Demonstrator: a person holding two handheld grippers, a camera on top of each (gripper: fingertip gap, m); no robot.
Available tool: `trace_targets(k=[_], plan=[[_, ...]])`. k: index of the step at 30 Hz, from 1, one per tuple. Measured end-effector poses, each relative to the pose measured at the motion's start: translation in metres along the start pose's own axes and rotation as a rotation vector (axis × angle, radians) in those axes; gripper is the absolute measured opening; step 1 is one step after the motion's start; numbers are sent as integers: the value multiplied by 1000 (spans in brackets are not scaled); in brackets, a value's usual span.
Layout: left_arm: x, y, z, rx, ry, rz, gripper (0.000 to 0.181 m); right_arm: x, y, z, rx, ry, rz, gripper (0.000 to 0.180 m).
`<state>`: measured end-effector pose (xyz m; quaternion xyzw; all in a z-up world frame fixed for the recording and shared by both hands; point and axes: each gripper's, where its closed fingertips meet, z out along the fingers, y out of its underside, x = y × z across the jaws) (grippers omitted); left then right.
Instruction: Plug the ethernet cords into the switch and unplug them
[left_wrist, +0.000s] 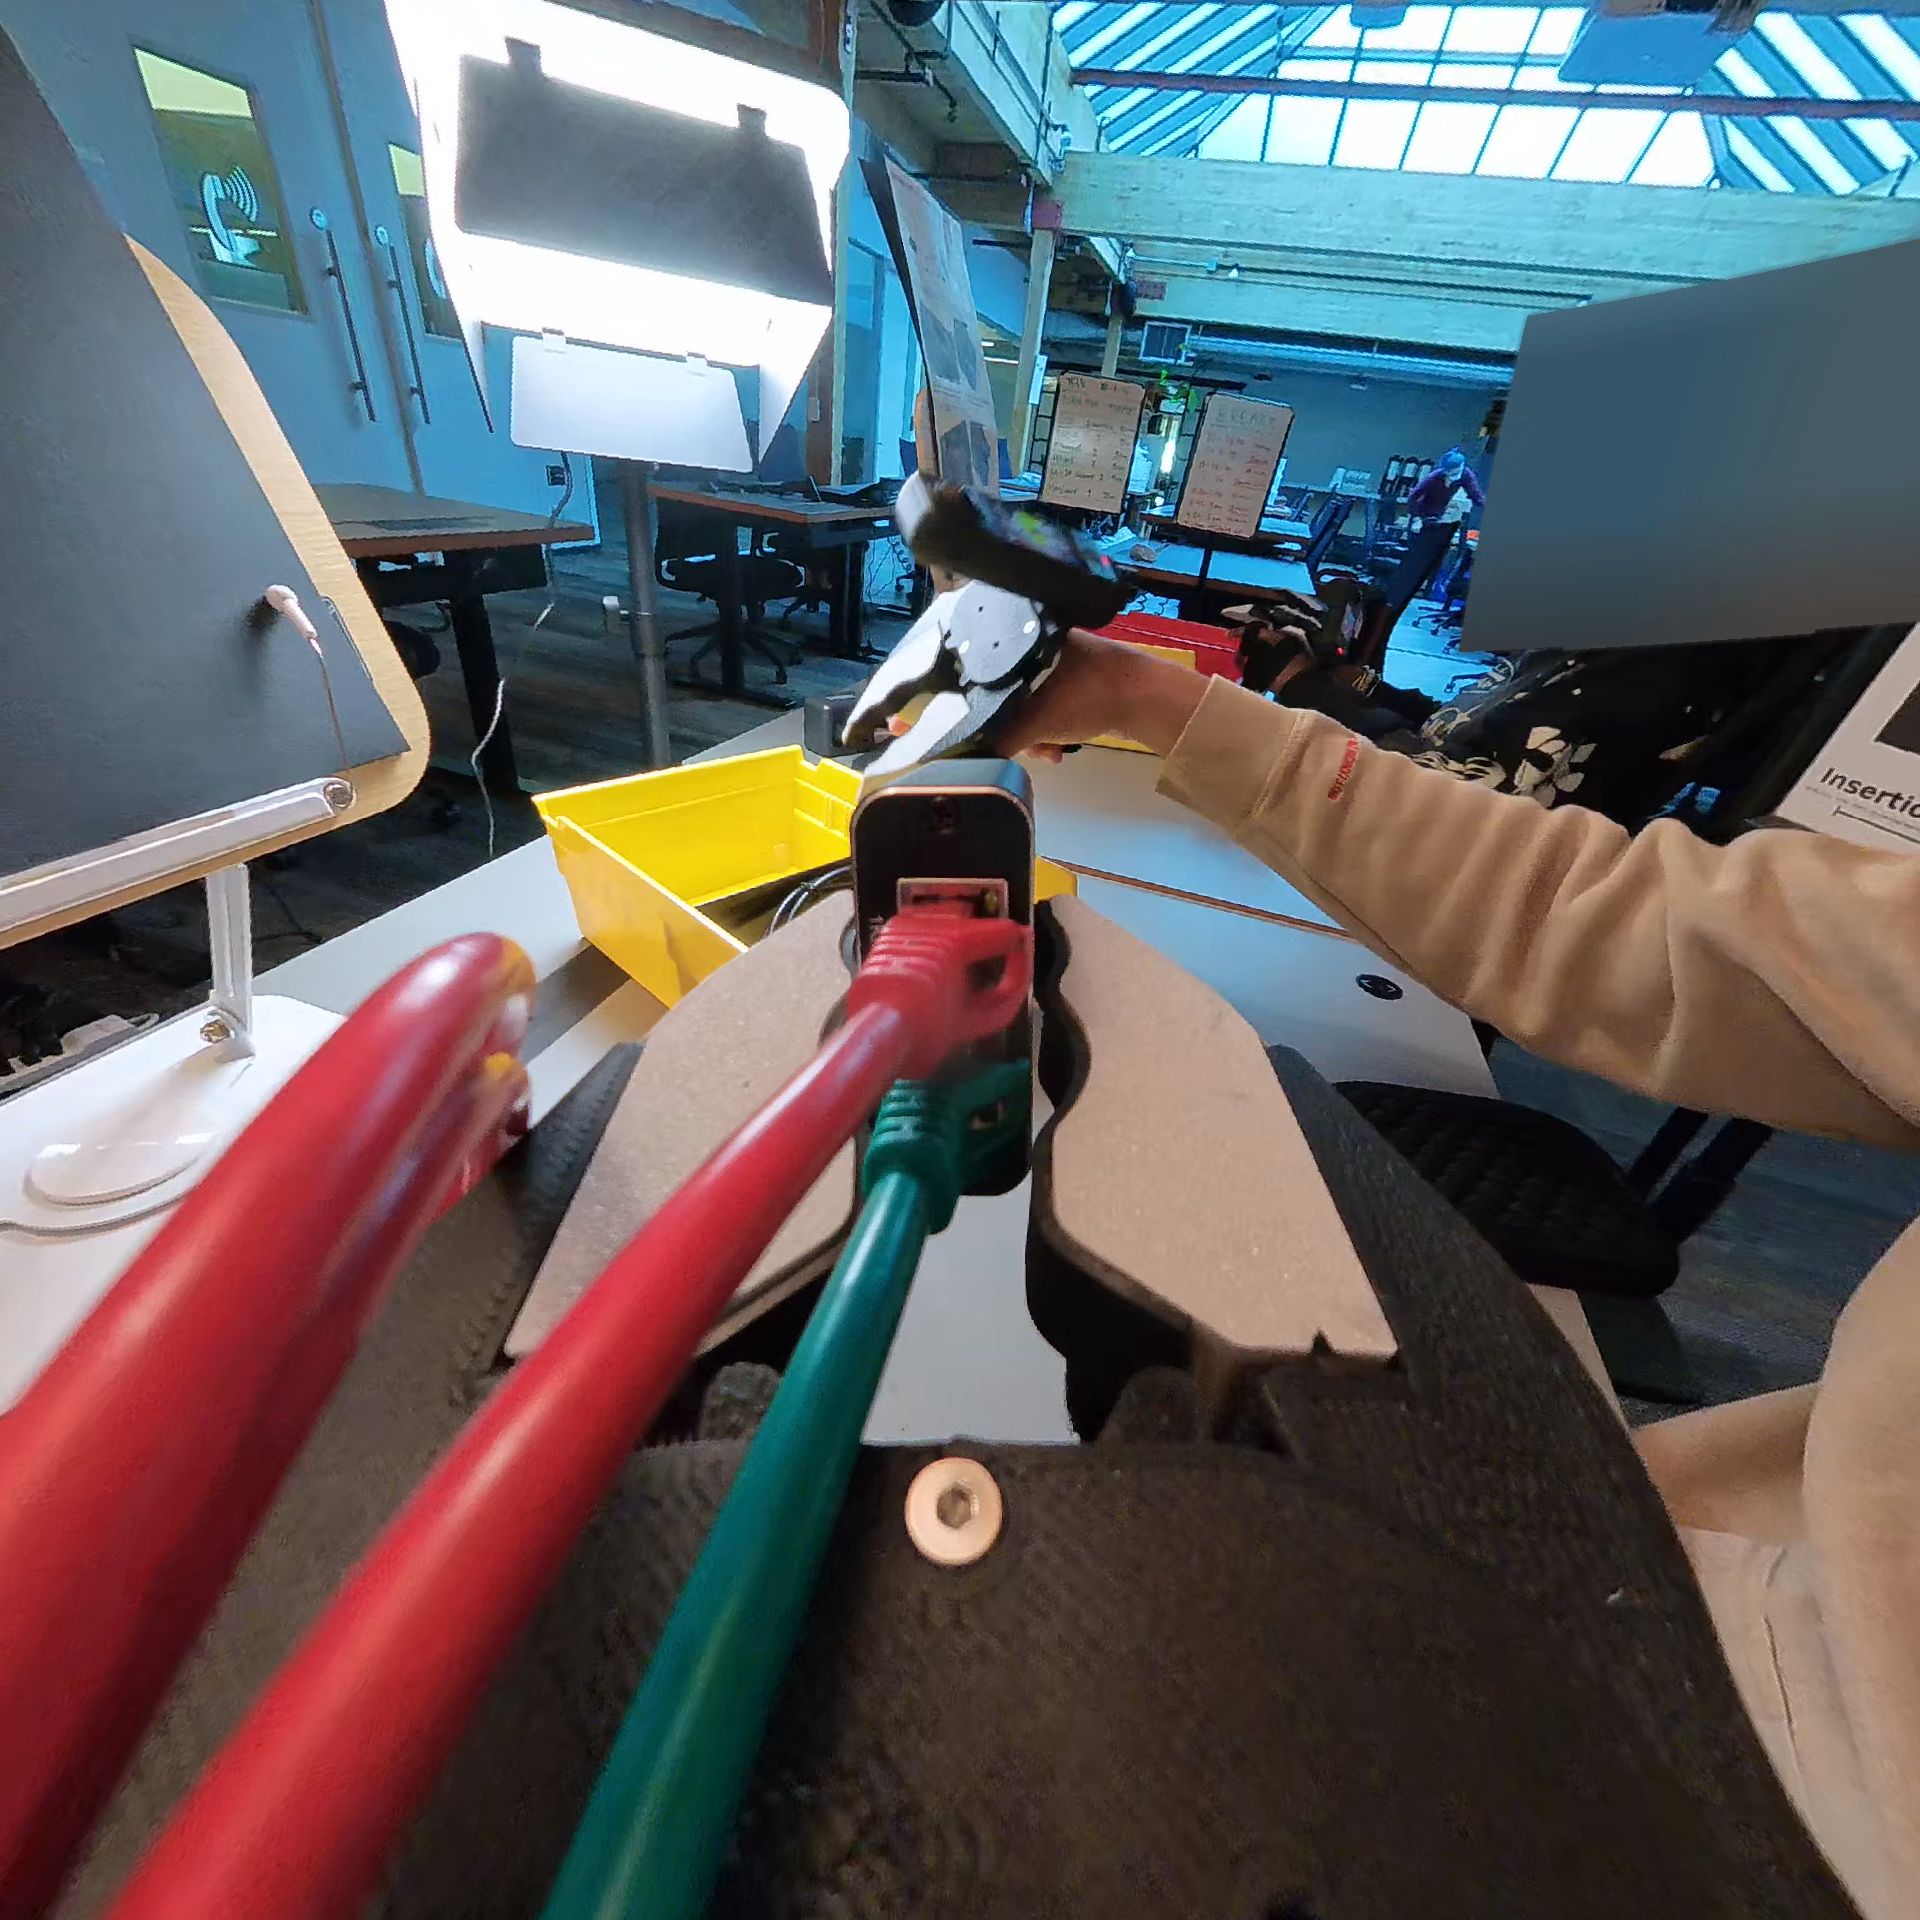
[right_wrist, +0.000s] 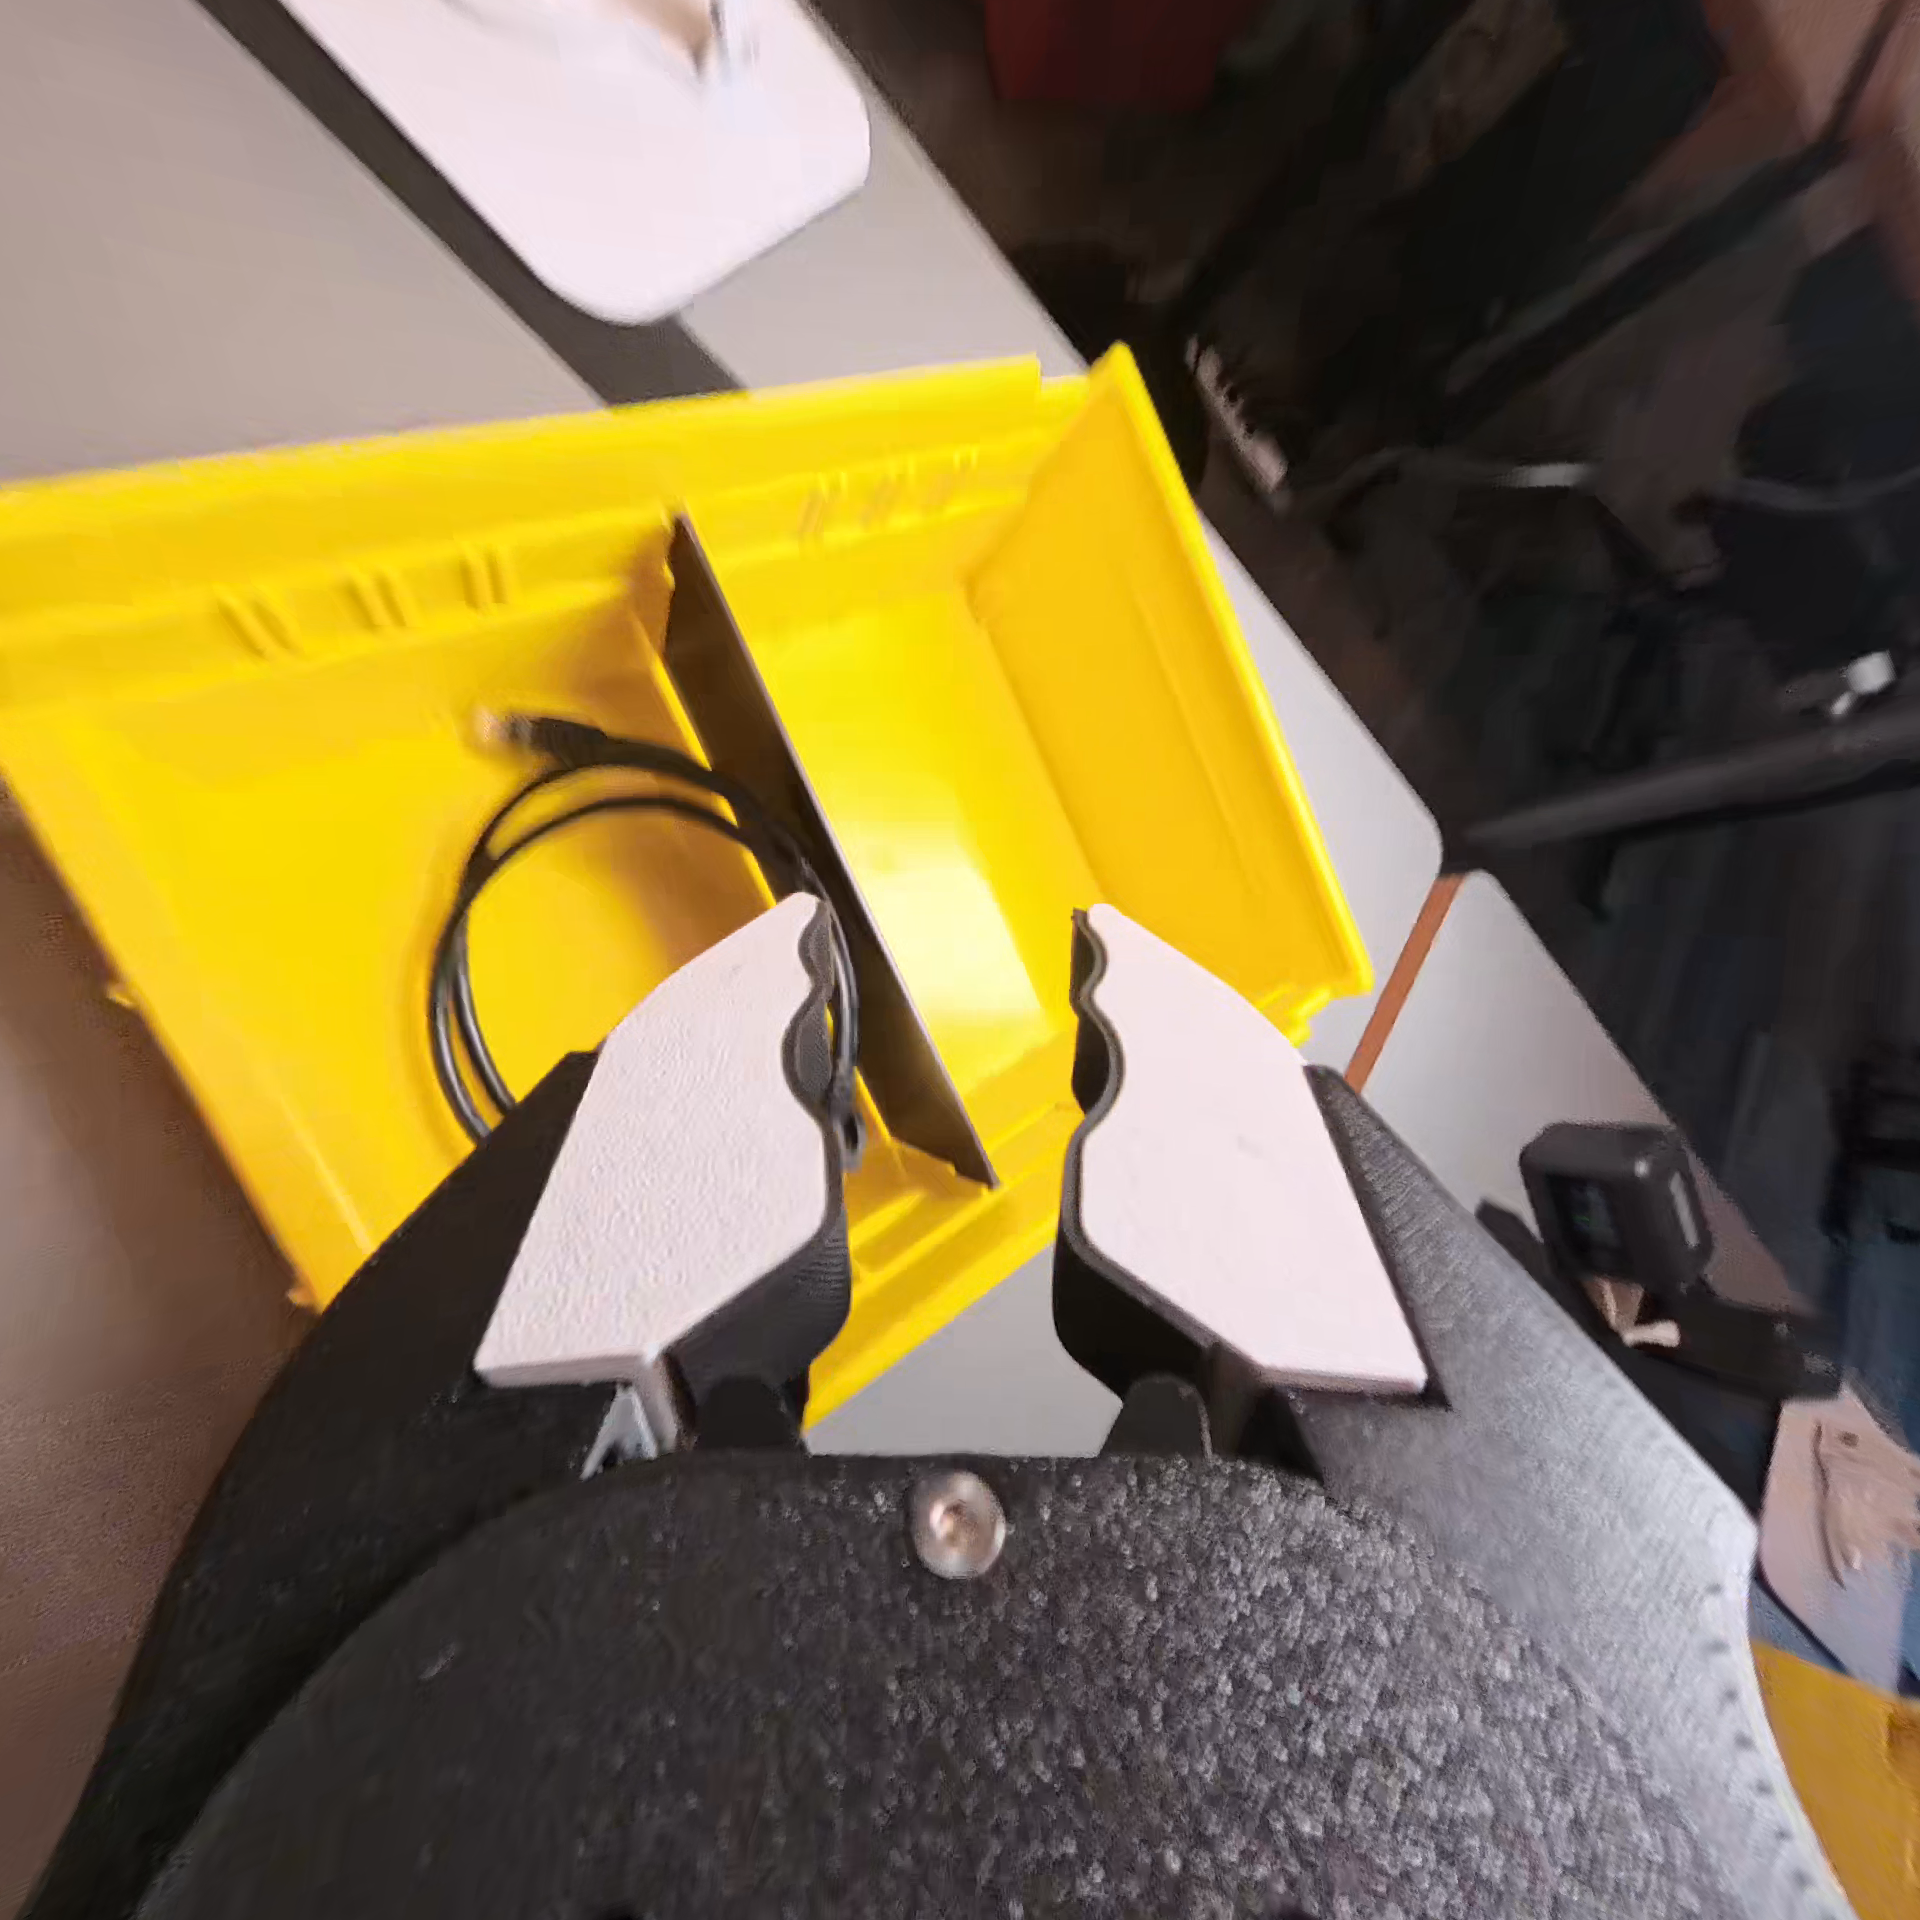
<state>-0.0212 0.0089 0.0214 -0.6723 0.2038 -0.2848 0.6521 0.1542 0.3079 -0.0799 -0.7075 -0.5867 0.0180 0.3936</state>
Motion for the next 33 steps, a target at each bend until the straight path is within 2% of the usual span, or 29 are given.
trace_targets(k=[3,6,9,12,16,18,24,26,27,30,31,32,33], plan=[[-1,1,1,3,12,-19,28,-37,-62,-40,304,-84,32,42],[1,5,2,-15,35,-31,28,-105,-125,-98,647,-309,51,39],[8,14,3,-79,76,-26,28,-177,-160,-146,825,-563,-3,39],[22,35,6,-221,145,-5,28,-233,-174,-163,849,-691,-103,41],[30,72,12,-423,158,75,28,-277,-184,-162,804,-747,-156,42],[32,89,15,-506,154,106,27,-289,-184,-149,733,-722,-173,41],[40,137,19,-736,172,148,29,-325,-169,-126,592,-787,-247,21],[39,145,17,-777,176,145,100,-328,-166,-124,577,-810,-259,14],[40,148,16,-789,190,138,93,-330,-164,-124,575,-820,-262,12],[41,152,13,-809,208,160,88,-330,-163,-124,592,-850,-253,7],[40,150,13,-799,208,166,95,-328,-165,-125,611,-858,-242,6],[40,147,14,-775,210,171,27,-325,-167,-128,638,-866,-227,6],[40,142,16,-737,214,175,28,-321,-170,-131,670,-873,-207,6]])
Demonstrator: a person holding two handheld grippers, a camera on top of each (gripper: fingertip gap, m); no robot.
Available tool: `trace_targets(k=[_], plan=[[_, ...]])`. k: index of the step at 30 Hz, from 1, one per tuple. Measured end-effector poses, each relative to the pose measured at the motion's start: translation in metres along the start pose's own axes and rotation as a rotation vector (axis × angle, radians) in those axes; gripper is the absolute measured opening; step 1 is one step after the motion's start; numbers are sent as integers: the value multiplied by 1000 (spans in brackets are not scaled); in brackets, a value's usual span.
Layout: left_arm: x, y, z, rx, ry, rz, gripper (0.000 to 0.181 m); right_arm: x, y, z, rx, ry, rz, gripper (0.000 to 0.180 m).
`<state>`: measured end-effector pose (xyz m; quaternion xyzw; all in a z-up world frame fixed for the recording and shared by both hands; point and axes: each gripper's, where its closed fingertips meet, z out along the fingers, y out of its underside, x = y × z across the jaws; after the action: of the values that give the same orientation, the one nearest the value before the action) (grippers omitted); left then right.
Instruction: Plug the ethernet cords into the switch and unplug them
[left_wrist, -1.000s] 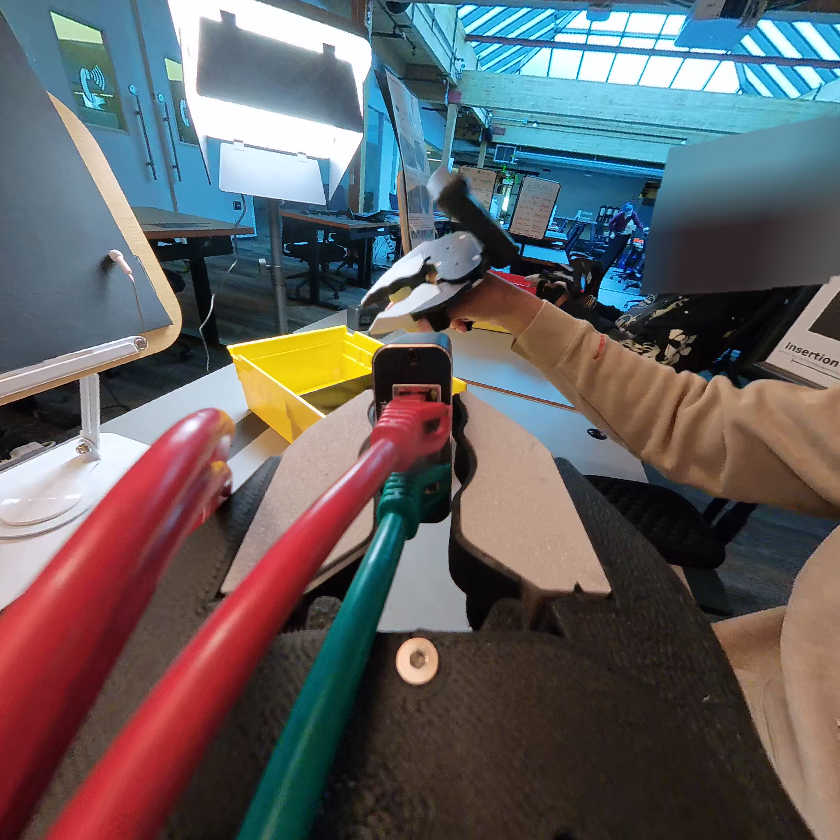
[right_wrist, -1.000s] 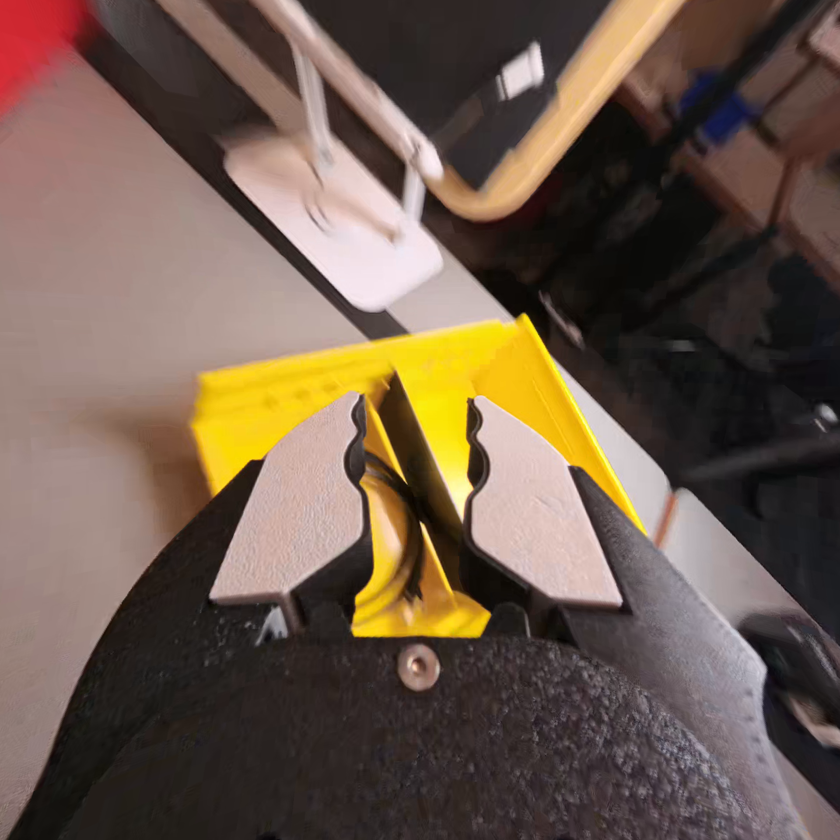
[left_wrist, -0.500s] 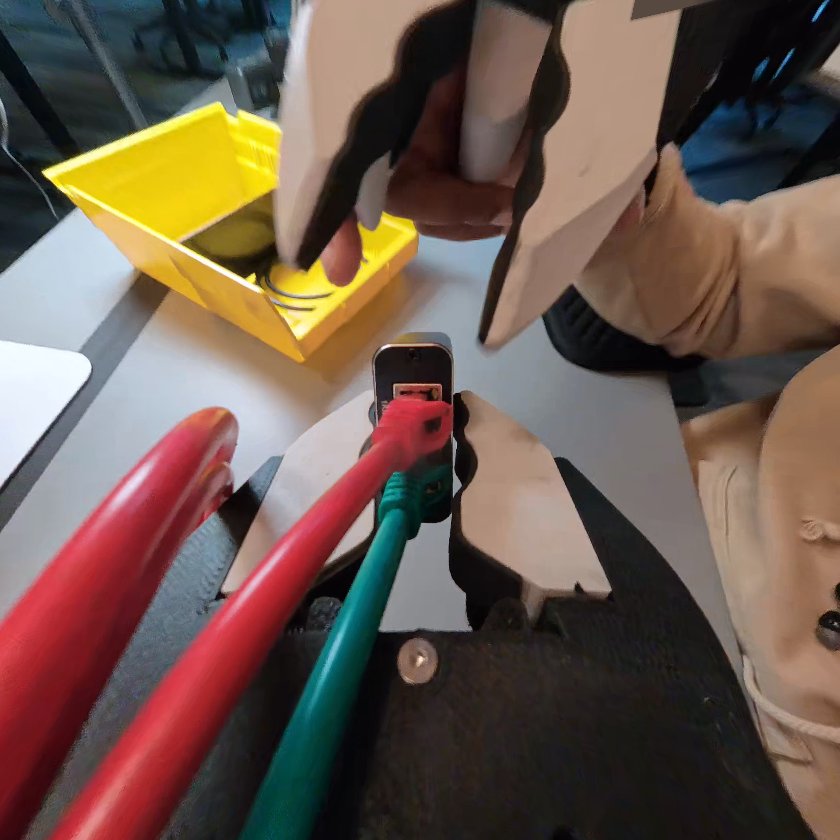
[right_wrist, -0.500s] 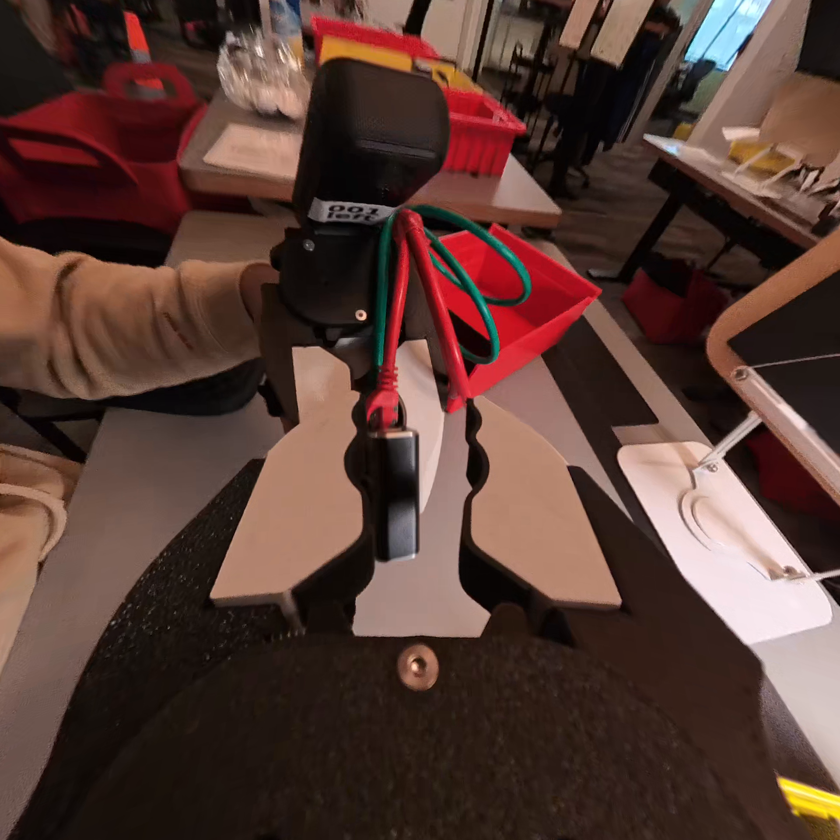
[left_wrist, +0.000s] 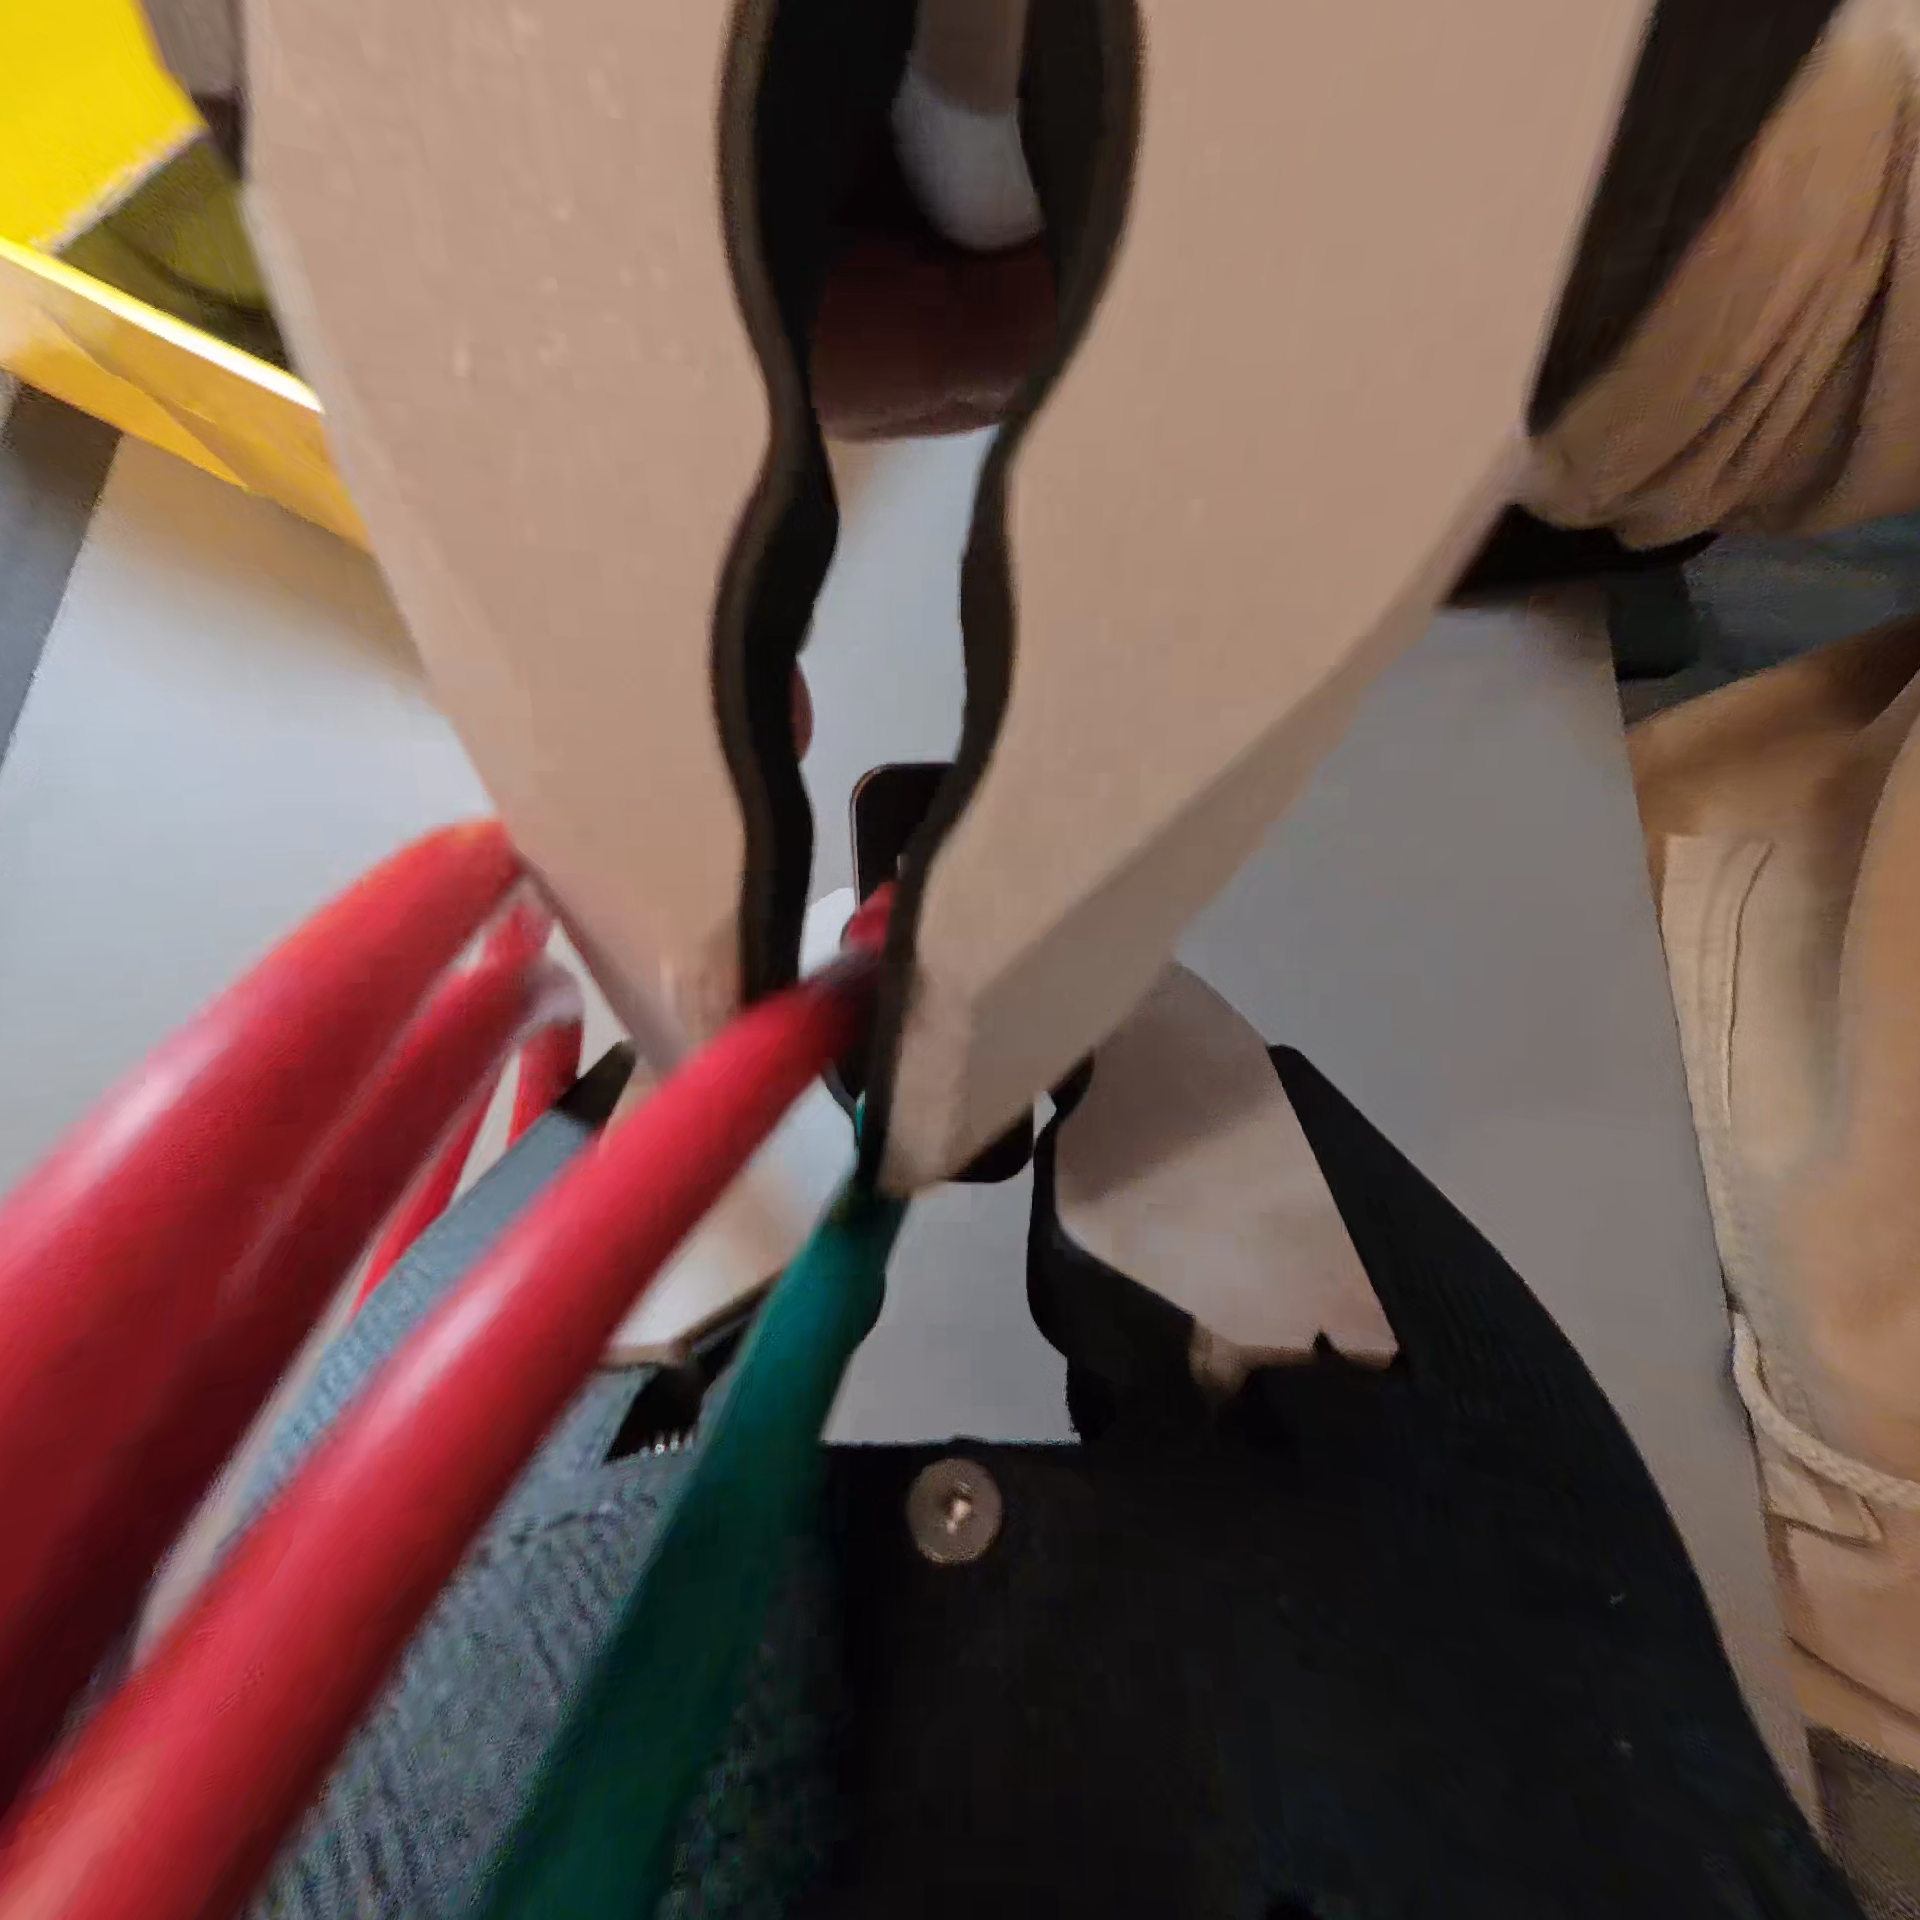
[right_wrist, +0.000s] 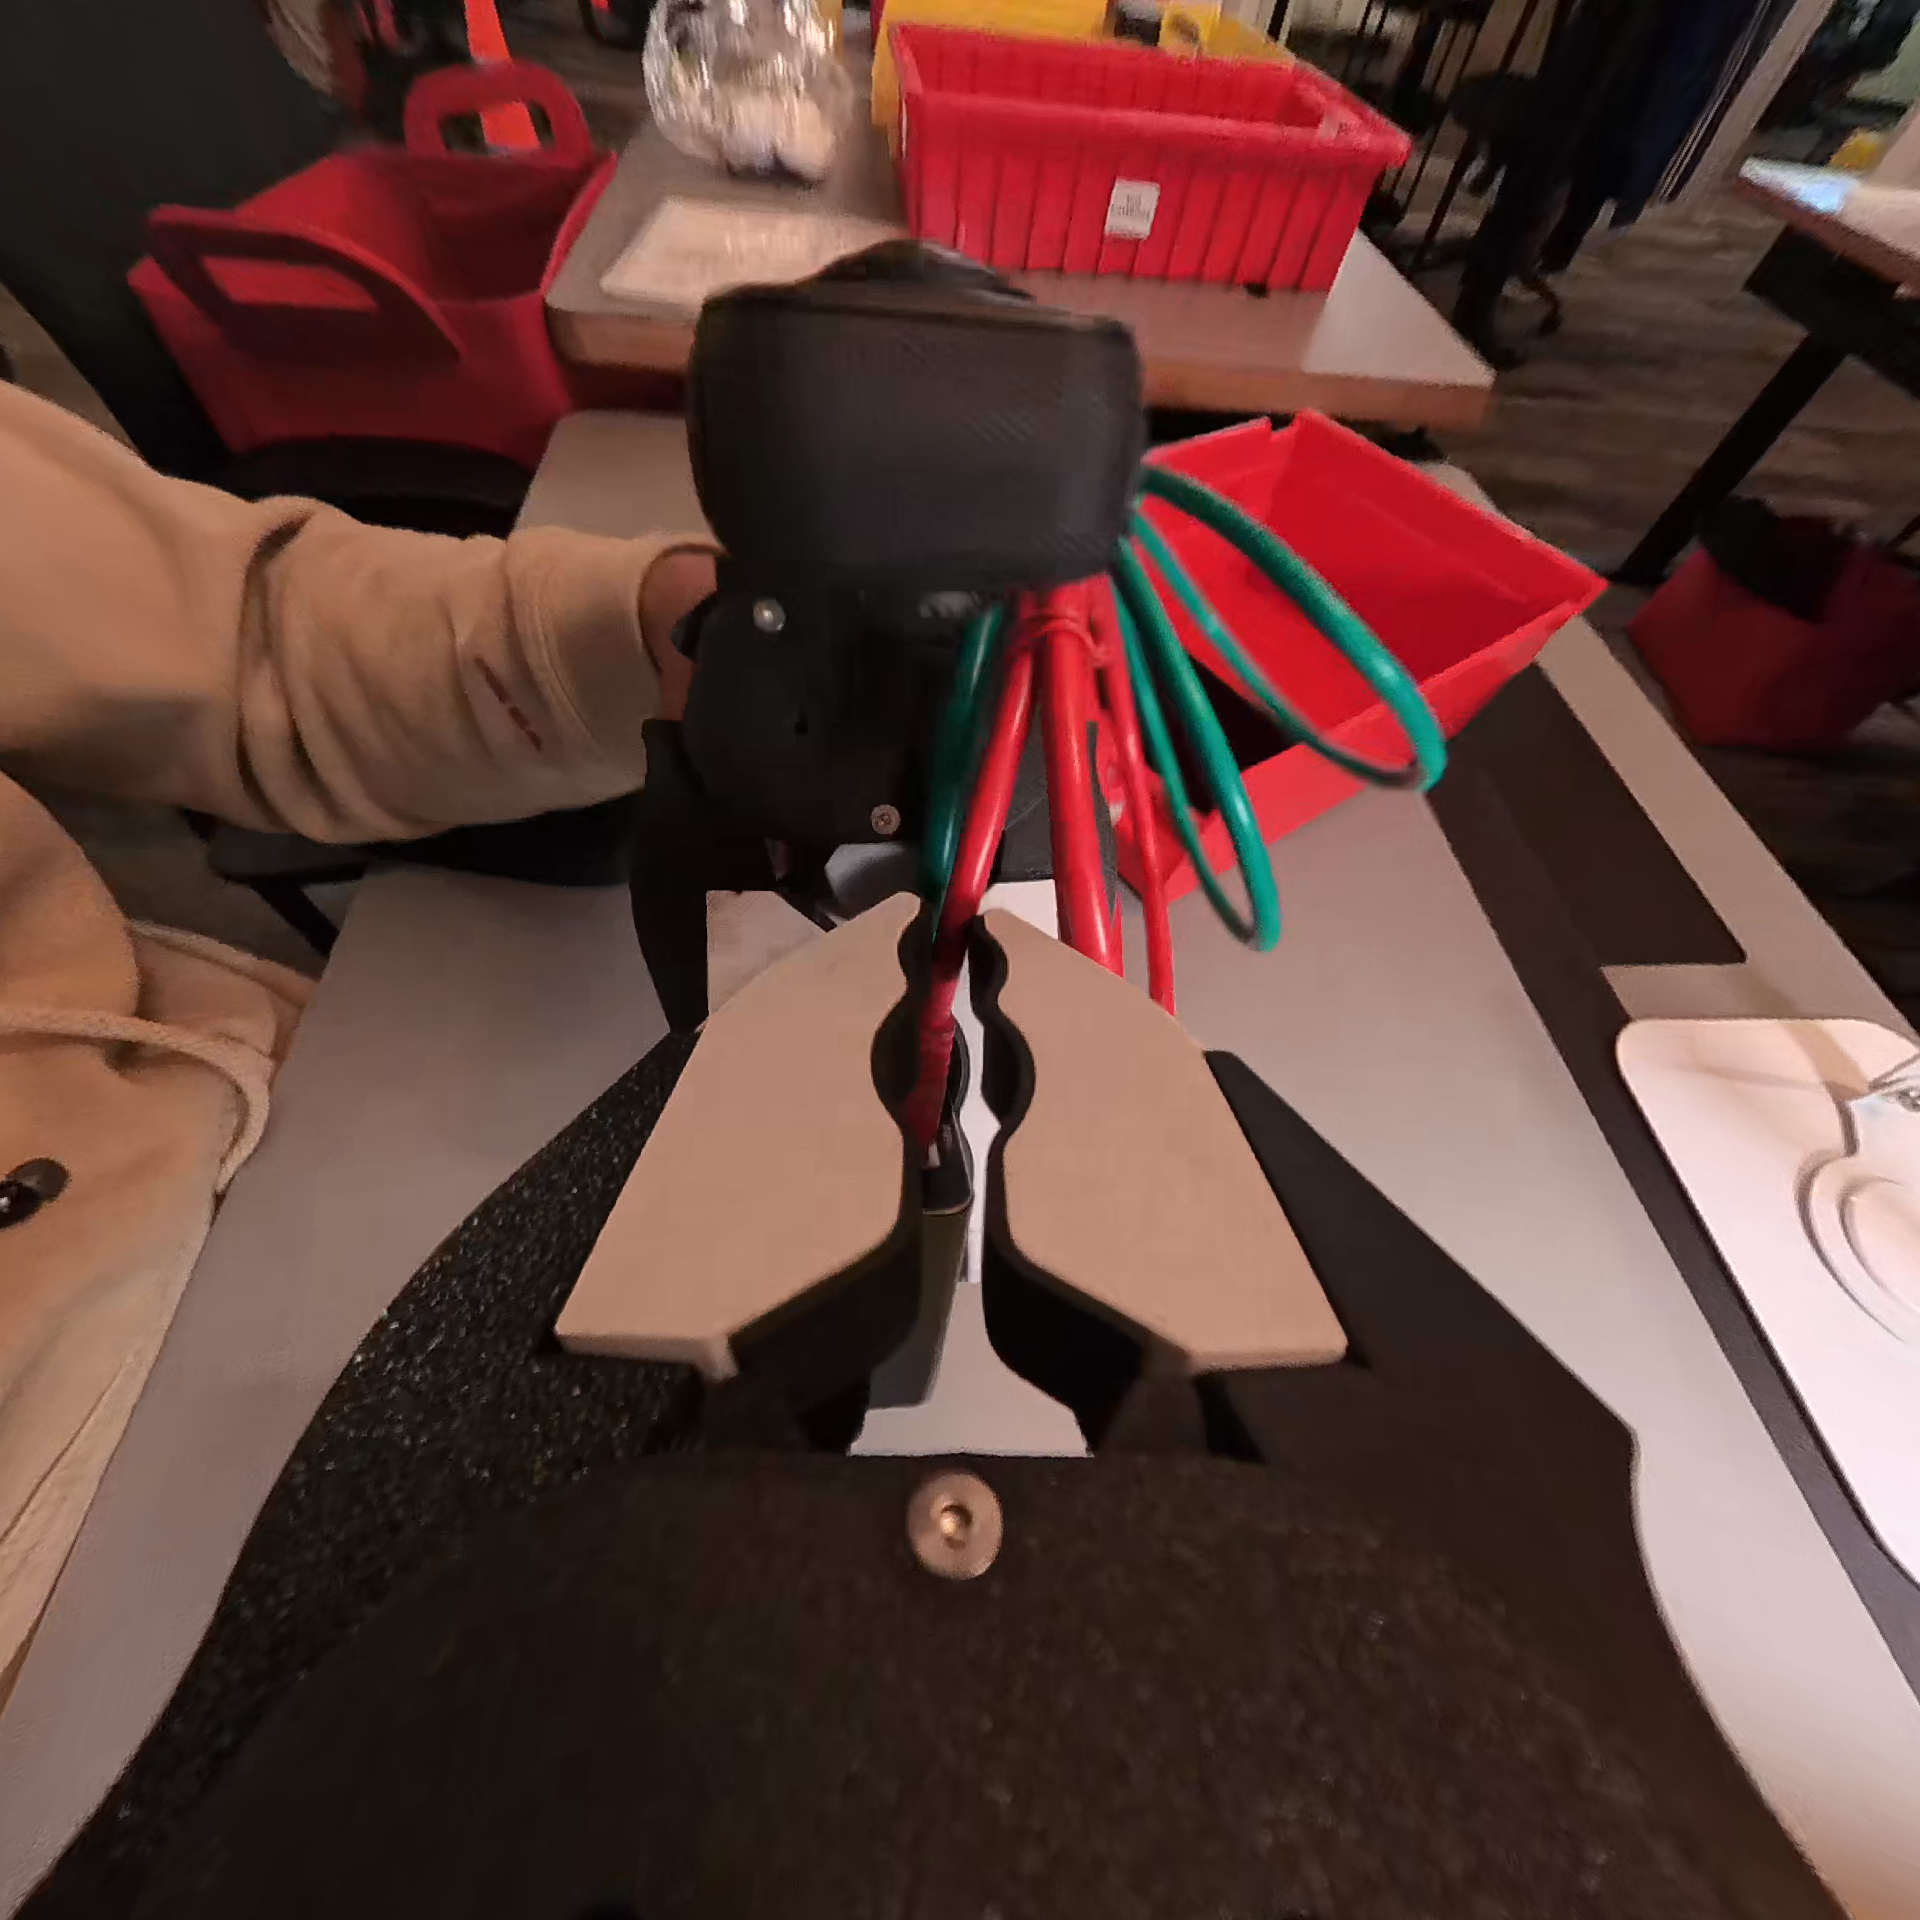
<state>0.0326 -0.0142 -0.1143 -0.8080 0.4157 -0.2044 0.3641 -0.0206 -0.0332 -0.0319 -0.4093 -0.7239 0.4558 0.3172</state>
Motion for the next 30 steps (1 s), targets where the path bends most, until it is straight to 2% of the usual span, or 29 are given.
trace_targets(k=[3,5,10,12,14,15,18,20,23,30], plan=[[-5,-18,-10,163,0,16,32,7,-16,-13,125,3,37,4],[-7,-35,-18,316,9,15,42,11,-26,-23,215,15,52,4],[-13,-69,-31,707,89,-114,49,17,-55,-47,485,1,98,4],[-14,-78,-39,822,96,-138,48,14,-65,-60,595,-30,96,4],[-8,-87,-53,913,133,-139,39,10,-74,-72,720,-75,107,4],[-4,-90,-59,932,149,-128,31,10,-78,-78,785,-92,114,4],[-1,-94,-72,899,78,-53,26,12,-81,-86,880,-111,129,4],[-9,-92,-84,827,24,-76,26,23,-75,-86,839,-40,125,6],[-21,-90,-117,812,-31,-123,26,32,-57,-74,681,29,105,8],[-24,-84,-148,788,-65,-139,26,26,-43,-40,588,-25,155,13]])
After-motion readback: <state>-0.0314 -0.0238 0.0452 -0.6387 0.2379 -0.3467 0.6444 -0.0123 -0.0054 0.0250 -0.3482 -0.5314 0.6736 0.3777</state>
